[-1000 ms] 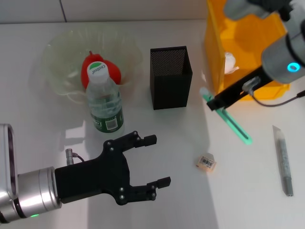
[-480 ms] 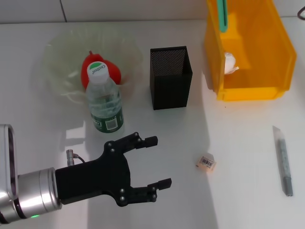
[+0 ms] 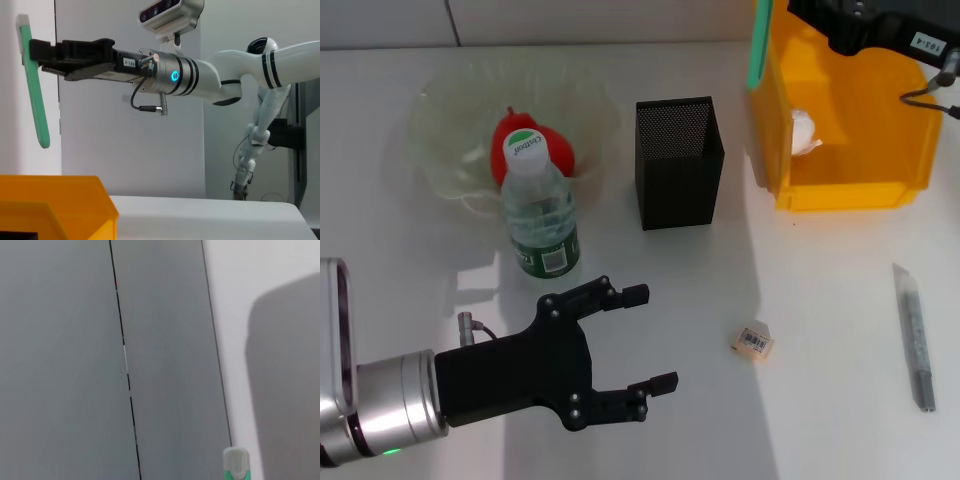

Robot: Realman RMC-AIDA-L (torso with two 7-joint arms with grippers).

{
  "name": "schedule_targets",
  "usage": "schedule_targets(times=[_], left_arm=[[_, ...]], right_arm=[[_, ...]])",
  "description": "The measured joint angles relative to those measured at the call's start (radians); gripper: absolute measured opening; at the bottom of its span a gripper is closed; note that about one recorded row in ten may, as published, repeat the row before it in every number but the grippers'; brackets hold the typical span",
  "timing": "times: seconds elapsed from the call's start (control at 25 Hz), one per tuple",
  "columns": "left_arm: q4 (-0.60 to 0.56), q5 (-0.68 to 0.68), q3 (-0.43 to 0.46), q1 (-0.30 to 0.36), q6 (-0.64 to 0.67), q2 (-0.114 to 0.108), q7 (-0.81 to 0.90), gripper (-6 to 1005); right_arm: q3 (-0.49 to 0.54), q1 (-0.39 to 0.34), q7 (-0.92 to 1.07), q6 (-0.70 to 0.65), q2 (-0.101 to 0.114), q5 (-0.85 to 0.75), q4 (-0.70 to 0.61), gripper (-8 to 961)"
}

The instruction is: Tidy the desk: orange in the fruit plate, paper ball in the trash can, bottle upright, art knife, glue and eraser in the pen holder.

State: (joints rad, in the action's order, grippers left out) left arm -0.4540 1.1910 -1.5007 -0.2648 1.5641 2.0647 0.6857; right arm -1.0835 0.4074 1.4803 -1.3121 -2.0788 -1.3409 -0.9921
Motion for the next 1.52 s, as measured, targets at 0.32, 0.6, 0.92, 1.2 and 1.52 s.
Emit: schedule_targets(times=[0.32,0.6,0.92,1.2,1.52], left_arm=[[0.004,0.001,-0.003,-0.006,-0.005,0.002,0.000,842],[0.024,0.052,0.007,-0.038,-0.014,-0.006,0.082,842],[0.025,0.076,0.007,-0.043,-0.022,-0.003,0.087,842],[0.025,0.077,0.001,-0.045,-0.025,-0.001,0.087,842],[0.025,0.076,0.000,-0.042,-0.026,0.000,0.089,842]], right_arm=[[0.002,0.100,-0.171,0.012,-0.001,0.006,0.216,263],[-0.010,0.148,-0.269,0.063,-0.001,0.000,0.312,280],[-0.017,0.181,-0.317,0.107,-0.001,0.000,0.389,300],[-0.021,0.189,-0.361,0.110,-0.005,0.001,0.419,317],[-0.021,0.196,-0.367,0.117,-0.006,0.001,0.446,336]])
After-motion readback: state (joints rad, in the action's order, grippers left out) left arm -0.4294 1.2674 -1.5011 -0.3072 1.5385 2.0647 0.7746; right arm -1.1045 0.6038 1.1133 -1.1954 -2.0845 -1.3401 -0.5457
